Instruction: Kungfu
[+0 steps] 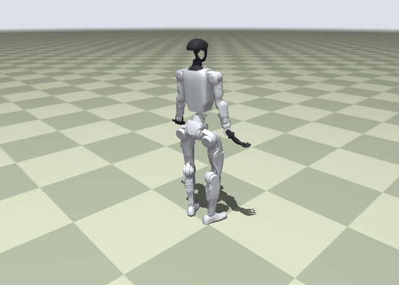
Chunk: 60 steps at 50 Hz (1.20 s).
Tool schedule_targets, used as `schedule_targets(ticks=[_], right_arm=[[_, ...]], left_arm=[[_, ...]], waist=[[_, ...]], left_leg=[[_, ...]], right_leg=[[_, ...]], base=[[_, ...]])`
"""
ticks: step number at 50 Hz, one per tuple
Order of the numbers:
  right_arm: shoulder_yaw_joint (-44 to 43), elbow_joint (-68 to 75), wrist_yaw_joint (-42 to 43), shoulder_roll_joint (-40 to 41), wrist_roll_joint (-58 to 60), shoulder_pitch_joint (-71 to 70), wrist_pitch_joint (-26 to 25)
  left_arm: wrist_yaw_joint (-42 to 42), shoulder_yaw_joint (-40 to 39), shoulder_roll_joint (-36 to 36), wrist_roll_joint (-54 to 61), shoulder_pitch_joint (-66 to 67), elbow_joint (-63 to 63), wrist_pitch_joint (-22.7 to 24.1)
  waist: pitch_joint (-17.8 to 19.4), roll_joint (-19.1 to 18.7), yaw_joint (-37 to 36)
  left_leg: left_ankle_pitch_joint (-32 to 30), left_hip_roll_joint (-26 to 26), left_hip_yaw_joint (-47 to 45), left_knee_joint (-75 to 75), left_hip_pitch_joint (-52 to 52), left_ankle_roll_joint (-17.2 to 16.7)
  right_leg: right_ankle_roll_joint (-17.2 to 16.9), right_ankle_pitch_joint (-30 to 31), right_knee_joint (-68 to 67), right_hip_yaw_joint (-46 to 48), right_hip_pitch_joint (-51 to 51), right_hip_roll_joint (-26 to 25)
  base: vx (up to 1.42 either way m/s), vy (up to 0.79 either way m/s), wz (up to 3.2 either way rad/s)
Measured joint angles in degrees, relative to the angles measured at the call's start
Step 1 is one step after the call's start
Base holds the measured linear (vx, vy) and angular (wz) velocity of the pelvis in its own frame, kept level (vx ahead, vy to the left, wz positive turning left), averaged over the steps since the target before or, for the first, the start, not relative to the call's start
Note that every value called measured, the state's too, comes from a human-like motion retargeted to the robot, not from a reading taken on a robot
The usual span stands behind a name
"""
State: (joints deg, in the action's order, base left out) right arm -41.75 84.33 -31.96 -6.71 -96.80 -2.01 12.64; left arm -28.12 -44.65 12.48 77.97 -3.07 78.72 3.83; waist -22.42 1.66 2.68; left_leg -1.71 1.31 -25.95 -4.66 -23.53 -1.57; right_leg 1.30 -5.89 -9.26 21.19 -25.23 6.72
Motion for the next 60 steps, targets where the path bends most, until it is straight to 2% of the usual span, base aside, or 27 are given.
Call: schedule_targets(ticks=[4,7,8,10,12,13,15,17,18,20,22,23,25,27,32,33,35,37,38,40,43,47,52,57,60], right_arm=[[1.07,0.5,1.04,-0.8,2.34,-0.09,-0.02],[3.15,0.85,3.7,-1.63,7.7,0.47,0.71],[4.36,0.92,5.91,-1.92,11.93,1.12,1.37],[8.46,0.8,13.06,-2.71,25.71,2.93,2.01],[14.79,-0.17,20.41,-3.92,49.38,4.76,1.98],[18.88,-0.63,22.59,-5.2,62.81,5.34,0.89],[27.36,-2.01,23.59,-8.8,90.45,6.03,-3.42],[36.51,-5.2,20.81,-12.9,117.06,5.93,-9.18],[41.01,-6.92,19.82,-14.68,128.83,5.95,-11.5],[48.11,-9.07,20.54,-16.55,149.39,6.06,-12.29],[52.86,-8.33,26.04,-16.2,161.54,5.47,-10.96],[54.0,-7.79,28.57,-15.53,164.74,5.06,-10.72],[53.77,-7.49,29.84,-14.21,165.24,4.74,-10.17],[51.39,-7.62,27.67,-12.54,159.43,4.82,-10.72],[47.57,-7.34,23.94,-9.04,140.95,4.23,-11.91],[47.2,-7.26,23.78,-8.62,139.2,4.15,-11.78],[47.06,-7.34,23.6,-8.04,138.11,3.68,-11.89],[47.01,-7.79,23.92,-7.35,139.61,1.82,-11.86],[47.2,-7.97,24.38,-7.56,140.49,1.09,-11.78],[47.46,-8.28,25.75,-7.7,141.47,0.34,-11.87],[46.82,-7.9,28.32,-6.71,140.84,0.65,-13.01],[43.97,-6.06,29.45,-5.48,137.17,2.95,-11.94],[41.45,-2.5,29.02,-4.15,133.86,5.5,-12.25],[39.71,0.91,28.39,-2.71,133.02,6.49,-12.3],[39.34,0.61,28.34,-2.53,133.27,6.52,-11.75]], left_arm=[[1.43,1.14,1.31,-4.35,0.88,0.88,-0.5],[3.08,3.23,2.93,-9.97,1.36,2.46,-1.76],[3.99,4.39,3.58,-12.84,1.6,3.03,-2.72],[5.63,7.57,4.82,-21.79,2.61,4.07,-3.98],[6.89,15.82,7.72,-36.56,4.24,4.28,-1.76],[7.38,21.57,10.13,-46.52,4.52,4.1,-0.07],[8.55,34.65,15.81,-71.74,3.27,3.07,2.74],[9.51,44.68,20.3,-105.45,1.03,0.32,4.41],[9.24,47.7,21.85,-123.95,0.31,-1.94,4.99],[9.3,51.86,23.22,-158.38,0.27,-7.04,5.42],[13.23,56.0,23.05,-178.72,0.84,-9.25,5.06],[15.97,57.87,22.34,-183.51,1.22,-9.2,4.12],[19.95,58.94,20.96,-185.01,2.6,-8.74,2.36],[20.07,55.05,18.88,-180.03,4.6,-6.84,1.72],[6.82,46.47,14.27,-158.03,8.29,-2.09,2.0],[4.35,45.74,13.79,-154.63,8.54,-1.41,1.59],[1.3,44.53,13.53,-150.35,8.98,-0.76,0.73],[1.68,43.33,14.26,-149.27,8.78,-0.72,0.55],[2.2,43.21,14.12,-149.05,8.97,-0.76,0.66],[2.91,43.59,14.1,-149.77,9.08,-0.41,0.43],[3.33,42.95,13.42,-153.88,8.8,0.57,-2.18],[4.83,43.03,11.7,-154.88,9.1,0.39,-3.07],[6.21,42.5,10.38,-150.85,9.38,0.2,-2.32],[8.65,40.46,8.2,-147.57,9.27,1.3,-4.02],[10.17,40.58,7.18,-144.34,8.39,2.28,-3.71]], waist=[[0.32,-0.22,-0.25],[-0.32,-0.58,-0.42],[-1.37,-1.09,0.15],[-3.94,-2.6,2.92],[-3.99,-1.11,2.55],[-2.09,-0.52,2.59],[3.94,0.3,2.03],[7.51,0.48,2.1],[8.07,0.37,1.98],[6.76,0.52,1.82],[3.43,0.58,2.3],[1.99,0.64,2.47],[1.3,0.88,2.17],[1.86,1.35,1.85],[1.68,2.25,0.19],[1.37,2.63,-0.34],[0.67,3.46,-0.72],[-0.32,2.57,0.26],[-0.05,1.68,0.04],[0.48,-1.48,-0.74],[1.11,-6.21,-0.67],[1.49,-10.79,-1.11],[-1.24,-13.91,-0.55],[-2.0,-13.43,0.11],[-2.22,-12.92,0.9]], left_leg=[[0.2,0.37,-0.58,-0.7,-0.19,-0.69],[3.95,0.96,0.93,-2.71,-2.48,-3.55],[6.11,0.88,3.02,-3.75,-4.35,-3.71],[9.91,-0.56,10.71,-5.39,-8.91,-3.31],[12.51,-3.8,15.7,-6.86,-11.57,-2.01],[13.27,-4.78,17.76,-7.47,-11.06,-2.14],[13.27,-5.3,18.73,-8.09,-7.45,-2.98],[8.9,-5.54,19.4,-7.95,-4.98,-4.74],[7.34,-5.08,19.8,-7.94,-4.4,-6.13],[4.34,-4.81,20.13,-8.31,-4.98,-6.39],[2.5,-5.19,19.51,-7.53,-6.62,-5.02],[2.91,-5.27,18.93,-6.92,-7.21,-4.72],[3.6,-5.28,18.12,-5.79,-6.88,-4.43],[3.84,-5.18,17.53,-5.44,-6.22,-4.16],[5.37,-4.43,13.98,-6.38,-6.65,-2.35],[5.5,-4.21,12.99,-6.16,-6.63,-2.19],[5.14,-3.89,11.25,-5.32,-6.94,-2.0],[3.63,2.09,12.44,-7.57,-11.83,-4.93],[2.43,3.9,11.91,-8.07,-12.97,-5.08],[0.68,6.05,11.43,-7.48,-13.21,-2.4],[-0.16,8.48,11.59,-6.86,-13.05,0.2],[-0.77,9.79,12.25,-4.99,-11.6,2.53],[-0.16,10.78,13.29,-5.06,-13.51,3.94],[1.7,10.3,13.17,-6.7,-13.64,3.62],[3.95,9.51,12.83,-9.95,-15.48,3.15]], right_leg=[[-0.66,-1.57,-0.24,-0.63,-0.14,-0.29],[-4.19,-9.8,-1.21,-5.57,-1.53,-1.9],[-4.72,-12.05,-1.61,-9.21,-3.03,-2.97],[-2.63,-14.89,-0.65,-16.14,-5.65,-6.3],[-3.24,-13.61,-0.74,-27.49,-7.38,-9.47],[-3.48,-12.07,-0.85,-31.99,-6.58,-10.94],[-2.72,-6.06,-0.08,-33.64,-2.48,-11.45],[-1.73,0.89,1.46,-24.72,0.13,-8.25],[-1.58,0.72,1.35,-23.16,0.7,-8.27],[-1.63,0.28,0.83,-24.67,0.5,-9.21],[-1.61,0.71,1.65,-24.56,-0.91,-8.88],[-1.88,0.68,2.03,-24.0,-1.67,-8.39],[-2.62,0.37,2.59,-22.99,-1.88,-7.6],[-2.76,0.01,2.47,-22.76,-1.65,-7.44],[-3.83,0.39,0.01,-22.17,-2.82,-6.77],[-5.49,0.75,-1.32,-20.43,-3.5,-6.11],[-13.73,3.42,-6.8,-19.67,-7.17,-5.9],[-16.3,7.54,-17.09,-9.2,-16.9,-10.3],[-16.3,7.18,-24.32,-4.91,-21.93,-11.18],[-16.3,2.9,-41.33,-0.46,-30.36,-11.55],[-16.3,-5.04,-64.99,5.8,-40.6,-9.35],[-16.3,-14.0,-86.15,10.61,-50.19,-6.92],[-15.68,-20.08,-96.26,13.5,-60.25,-6.92],[-13.64,-22.98,-96.24,12.65,-62.47,-7.49],[-12.58,-22.64,-93.21,10.65,-62.05,-6.87]], base=[[-0.06,0.03,-0.12],[-0.07,0.03,0.01],[-0.06,0.0,0.67],[-0.07,-0.04,1.02],[-0.13,-0.06,0.4],[-0.17,-0.04,0.41],[-0.17,-0.01,0.48],[-0.1,-0.01,0.49],[0.02,-0.06,0.32],[0.14,-0.07,0.19],[0.15,0.0,0.17],[0.08,0.05,0.07],[0.02,0.03,-0.01],[0.04,0.0,-0.11],[0.04,0.06,-0.59],[0.0,0.06,-0.77],[-0.08,-0.18,-0.63],[-0.33,-0.9,-0.55],[-0.34,-0.54,-0.93],[-0.16,0.24,-1.19],[-0.01,0.49,-0.82],[0.08,0.34,-0.24],[0.12,0.08,0.0],[0.1,-0.03,0.06],[0.05,-0.01,0.02]])
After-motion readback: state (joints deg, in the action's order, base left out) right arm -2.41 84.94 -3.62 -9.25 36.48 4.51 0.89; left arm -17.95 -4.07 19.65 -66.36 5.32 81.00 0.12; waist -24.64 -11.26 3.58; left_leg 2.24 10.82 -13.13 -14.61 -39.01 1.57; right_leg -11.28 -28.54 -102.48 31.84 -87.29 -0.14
